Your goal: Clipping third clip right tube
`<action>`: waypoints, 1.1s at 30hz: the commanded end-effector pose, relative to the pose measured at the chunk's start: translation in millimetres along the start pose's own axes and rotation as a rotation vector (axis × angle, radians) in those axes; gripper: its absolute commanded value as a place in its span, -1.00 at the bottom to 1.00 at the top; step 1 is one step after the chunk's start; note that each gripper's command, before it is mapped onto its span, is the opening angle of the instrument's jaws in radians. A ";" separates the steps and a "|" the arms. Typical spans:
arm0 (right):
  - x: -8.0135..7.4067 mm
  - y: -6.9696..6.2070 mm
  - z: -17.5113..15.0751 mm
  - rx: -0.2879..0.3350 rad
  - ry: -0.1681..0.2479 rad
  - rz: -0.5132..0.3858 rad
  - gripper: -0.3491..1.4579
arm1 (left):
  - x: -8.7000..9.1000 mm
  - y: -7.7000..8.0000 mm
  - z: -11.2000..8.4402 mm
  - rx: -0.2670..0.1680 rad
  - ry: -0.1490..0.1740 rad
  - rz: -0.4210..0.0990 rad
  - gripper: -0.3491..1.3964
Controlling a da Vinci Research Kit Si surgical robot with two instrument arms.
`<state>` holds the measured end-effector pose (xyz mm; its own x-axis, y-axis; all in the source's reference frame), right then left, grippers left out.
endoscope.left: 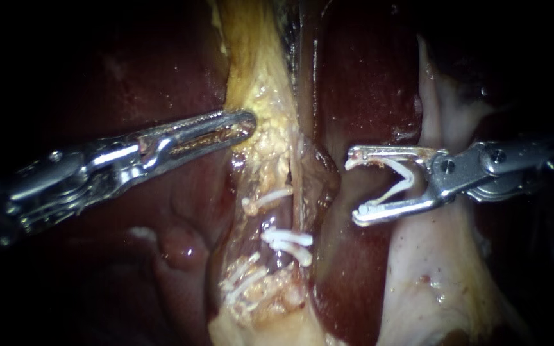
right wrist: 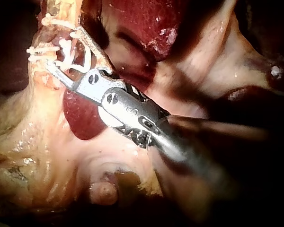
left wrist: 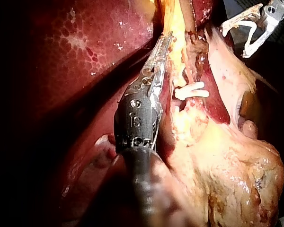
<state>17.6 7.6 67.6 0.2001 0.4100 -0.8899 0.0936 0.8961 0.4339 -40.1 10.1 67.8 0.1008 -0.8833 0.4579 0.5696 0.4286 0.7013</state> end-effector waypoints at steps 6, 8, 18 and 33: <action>-0.5 -0.1 0.3 0.009 0.001 -0.011 0.05 | -0.3 0.2 -1.5 0.009 0.005 0.000 -1.00; -1.0 -0.3 0.6 0.010 0.001 0.004 0.05 | -0.8 0.4 -2.7 0.005 0.005 -0.001 -1.00; -5.3 0.7 4.4 0.042 -0.010 0.338 0.05 | -2.3 0.7 -9.0 -0.017 -0.018 -0.010 -1.00; -9.7 3.3 11.0 0.026 -0.084 0.477 0.05 | -3.5 -2.5 -12.8 -0.018 -0.052 -0.031 -1.00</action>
<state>27.1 4.7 79.6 0.3099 0.7601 -0.5712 -0.0091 0.6031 0.7976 -31.5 9.6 57.1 0.0398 -0.8853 0.4633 0.5874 0.3958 0.7059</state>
